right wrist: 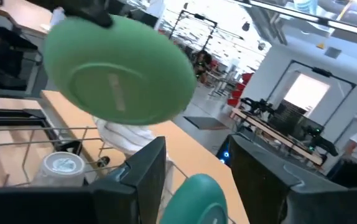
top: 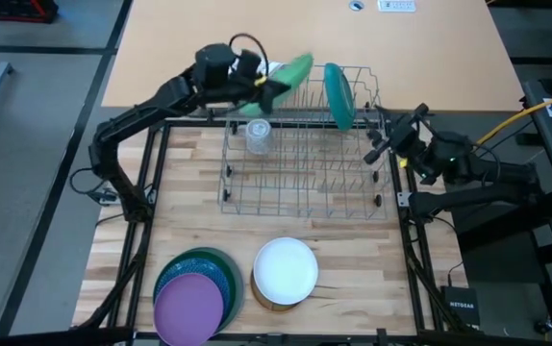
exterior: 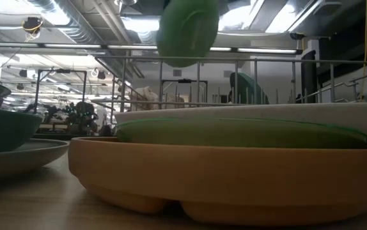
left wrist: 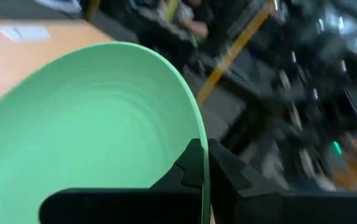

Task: Sort dishes
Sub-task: Put the light green plate in the dishwasher rack

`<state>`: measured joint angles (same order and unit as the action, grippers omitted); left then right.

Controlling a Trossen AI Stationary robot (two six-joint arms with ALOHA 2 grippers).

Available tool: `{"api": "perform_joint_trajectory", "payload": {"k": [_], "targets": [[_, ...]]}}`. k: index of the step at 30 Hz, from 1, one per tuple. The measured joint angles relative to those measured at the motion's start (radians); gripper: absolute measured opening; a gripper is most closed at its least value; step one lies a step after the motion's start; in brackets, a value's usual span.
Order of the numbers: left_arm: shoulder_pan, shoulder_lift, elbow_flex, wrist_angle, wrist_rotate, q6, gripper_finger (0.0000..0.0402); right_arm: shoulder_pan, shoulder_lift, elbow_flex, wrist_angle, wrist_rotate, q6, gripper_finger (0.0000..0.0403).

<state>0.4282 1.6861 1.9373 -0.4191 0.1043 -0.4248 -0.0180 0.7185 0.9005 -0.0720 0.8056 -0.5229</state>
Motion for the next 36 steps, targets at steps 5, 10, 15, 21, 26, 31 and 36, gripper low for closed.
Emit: {"api": "perform_joint_trajectory", "payload": {"k": [5, 10, 15, 21, 26, 31, 36], "targets": [[-0.009, 0.076, 0.0, 0.201, 0.014, -0.09, 0.0001, -0.045, -0.003, 0.0, 0.001, -0.004, 0.001, 0.0179], [-0.007, 0.141, -0.001, 0.385, 0.0, -0.15, 0.0001, -0.075, -0.009, 0.0, -0.005, -0.003, 0.003, 0.0179], [0.003, 0.158, -0.001, 0.476, -0.057, -0.176, 0.0, -0.081, -0.016, 0.0, -0.008, 0.021, 0.02, 0.0179], [0.008, 0.157, -0.003, 0.561, -0.108, -0.149, 0.0, -0.081, -0.04, 0.0, -0.011, 0.034, 0.046, 0.0179], [0.043, 0.149, -0.094, 0.655, -0.107, -0.211, 0.0, -0.081, -0.058, 0.0, -0.015, 0.033, 0.073, 0.0179], [0.127, 0.089, -0.248, 0.824, -0.074, -0.328, 0.0, -0.081, -0.083, 0.0, -0.06, 0.033, 0.112, 0.0179], [0.205, 0.01, -0.505, 1.139, -0.065, -0.485, 0.0, -0.081, -0.09, 0.0, -0.061, 0.016, 0.133, 0.0179]]}}
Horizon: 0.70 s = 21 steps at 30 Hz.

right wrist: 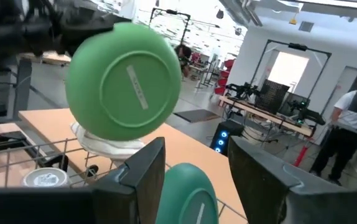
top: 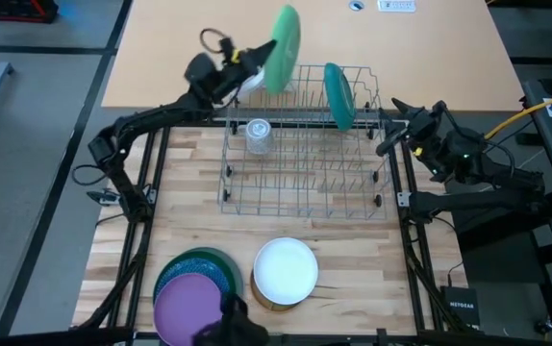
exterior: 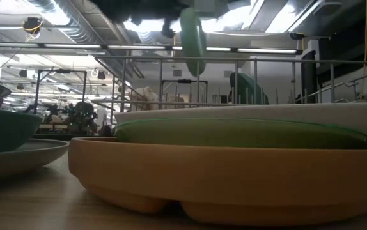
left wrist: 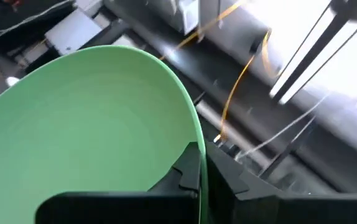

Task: Sort dishes
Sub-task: Put the light green plate in the dishwasher rack

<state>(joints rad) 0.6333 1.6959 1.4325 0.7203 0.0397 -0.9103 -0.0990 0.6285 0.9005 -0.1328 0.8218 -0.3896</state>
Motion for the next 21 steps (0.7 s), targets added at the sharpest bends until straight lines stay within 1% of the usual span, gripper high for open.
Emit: {"api": "perform_joint_trajectory", "payload": {"k": [2, 3, 4, 6, 8, 10, 12, 14, 17, 21], "targets": [[0.014, -0.022, -0.12, 0.163, -0.003, -0.082, 0.0, 0.0, 0.001, 0.0, 0.002, -0.025, 0.0, 0.0179], [0.015, -0.023, -0.177, 0.266, -0.021, -0.112, 0.0, 0.0, 0.001, 0.0, 0.002, -0.043, 0.001, 0.0179], [0.014, -0.023, -0.231, 0.367, -0.053, -0.144, 0.0, 0.0, 0.002, 0.0, 0.002, -0.065, 0.001, 0.0179], [-0.003, -0.012, -0.332, 0.532, -0.149, -0.198, 0.0, 0.0, 0.003, 0.0, 0.002, -0.112, 0.004, 0.0179], [-0.025, 0.008, -0.412, 0.631, -0.252, -0.237, 0.0, 0.0, 0.01, 0.0, 0.004, -0.147, 0.025, 0.0179], [-0.052, 0.035, -0.462, 0.706, -0.317, -0.261, 0.0, 0.0, 0.019, 0.0, 0.001, -0.165, 0.046, 0.0179], [-0.08, 0.062, -0.476, 0.771, -0.342, -0.267, 0.0, 0.0, 0.03, 0.0, 0.003, -0.168, 0.052, 0.0179], [-0.106, 0.084, -0.466, 0.801, -0.361, -0.264, 0.0, 0.0, 0.047, 0.0, 0.003, -0.169, 0.053, 0.0179], [-0.136, 0.129, -0.429, 0.786, -0.399, -0.255, 0.0, 0.0, 0.076, 0.0, 0.002, -0.169, 0.053, 0.0179], [-0.16, 0.192, -0.357, 0.782, -0.405, -0.254, 0.0, 0.0, 0.127, 0.0, 0.0, -0.163, 0.053, 0.0179]]}}
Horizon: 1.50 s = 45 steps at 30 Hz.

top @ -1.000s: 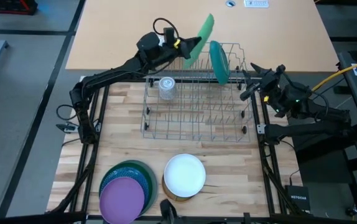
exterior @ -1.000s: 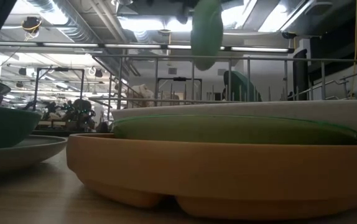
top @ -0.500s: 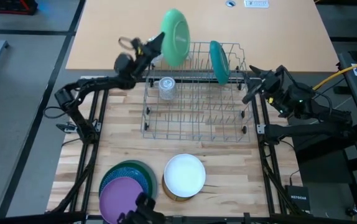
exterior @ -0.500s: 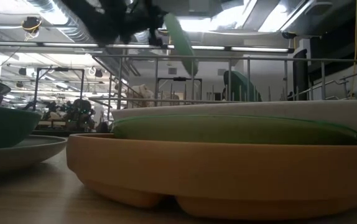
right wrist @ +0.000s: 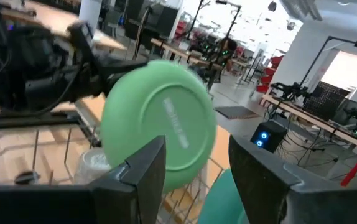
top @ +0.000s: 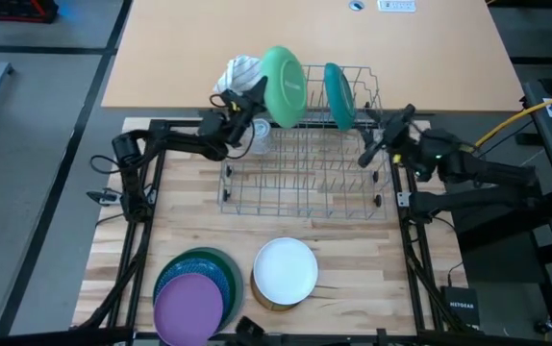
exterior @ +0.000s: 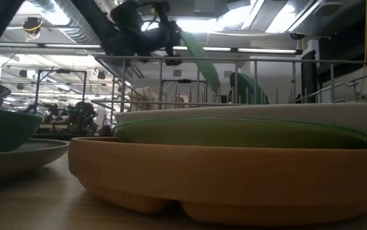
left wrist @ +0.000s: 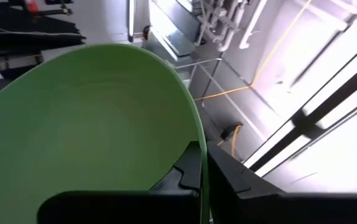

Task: Sort dishes
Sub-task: Put the light green plate in the dishwasher rack

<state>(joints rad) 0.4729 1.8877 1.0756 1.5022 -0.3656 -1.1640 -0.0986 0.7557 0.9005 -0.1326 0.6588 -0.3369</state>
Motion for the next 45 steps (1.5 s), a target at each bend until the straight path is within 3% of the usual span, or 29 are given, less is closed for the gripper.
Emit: {"api": "perform_joint_trajectory", "payload": {"k": [16, 45], "targets": [[-0.028, 0.24, 0.29, -0.07, -0.071, -0.114, 0.0, 0.0, 0.032, 0.0, -0.004, 0.032, -0.004, 0.0179], [-0.003, 0.243, 0.3, -0.353, -0.143, -0.134, 0.0, 0.0, 0.026, 0.0, -0.053, 0.049, -0.005, 0.0179]]}}
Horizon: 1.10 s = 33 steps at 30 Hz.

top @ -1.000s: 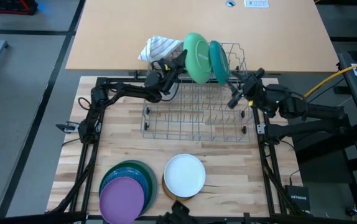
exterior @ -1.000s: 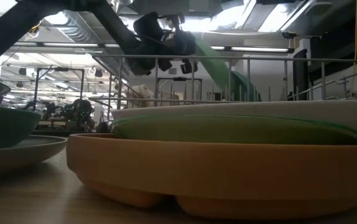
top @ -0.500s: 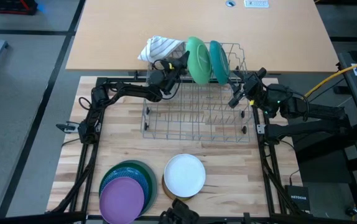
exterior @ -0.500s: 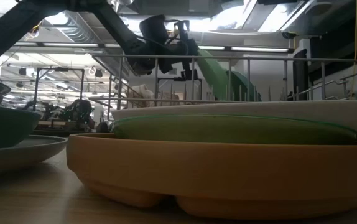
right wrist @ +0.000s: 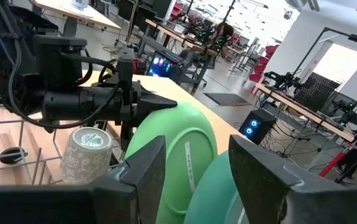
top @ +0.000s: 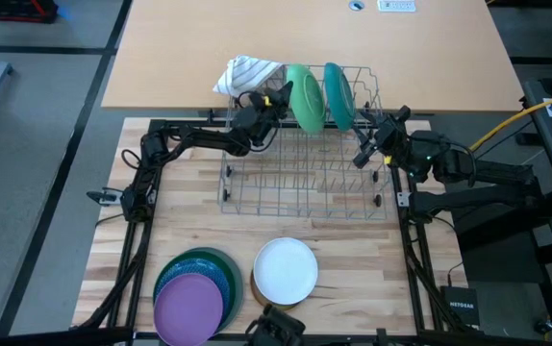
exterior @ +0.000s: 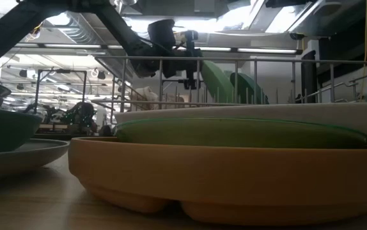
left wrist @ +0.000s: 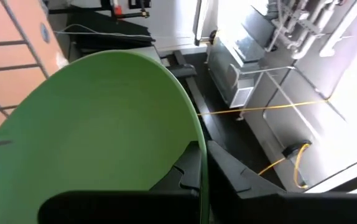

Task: Sort dishes
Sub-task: Put the light green plate in the dishwasher rack

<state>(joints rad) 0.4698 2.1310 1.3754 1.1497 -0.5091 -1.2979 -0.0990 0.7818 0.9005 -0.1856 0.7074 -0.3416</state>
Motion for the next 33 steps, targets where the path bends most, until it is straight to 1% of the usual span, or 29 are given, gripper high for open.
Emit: {"api": "perform_joint_trajectory", "payload": {"k": [7, 11, 13, 16, 22, 28, 33], "targets": [[0.008, -0.001, 0.001, -0.032, 0.001, -0.003, 0.0, 0.0, 0.0, 0.0, 0.0, 0.0, 0.0, 0.0179], [0.009, -0.001, 0.01, -0.038, 0.044, 0.015, 0.0, 0.0, 0.0, 0.0, 0.0, 0.0, -0.001, 0.0179], [0.009, -0.001, 0.032, -0.056, 0.081, 0.065, 0.0, 0.0, 0.0, 0.0, 0.0, 0.0, -0.003, 0.0179], [0.008, -0.001, 0.089, -0.128, 0.126, 0.116, 0.0, 0.0, 0.0, 0.0, 0.001, 0.0, -0.003, 0.0179], [0.01, -0.001, 0.221, -0.34, 0.143, 0.165, 0.0, 0.0, 0.0, 0.0, 0.0, 0.0, -0.003, 0.0179], [0.011, -0.001, 0.277, -0.339, 0.203, 0.232, 0.0, 0.0, 0.0, 0.0, 0.0, 0.0, -0.005, 0.0179], [0.022, -0.001, 0.291, -0.366, 0.204, 0.23, 0.0, 0.0, 0.0, 0.0, -0.003, 0.0, -0.005, 0.0179]]}}
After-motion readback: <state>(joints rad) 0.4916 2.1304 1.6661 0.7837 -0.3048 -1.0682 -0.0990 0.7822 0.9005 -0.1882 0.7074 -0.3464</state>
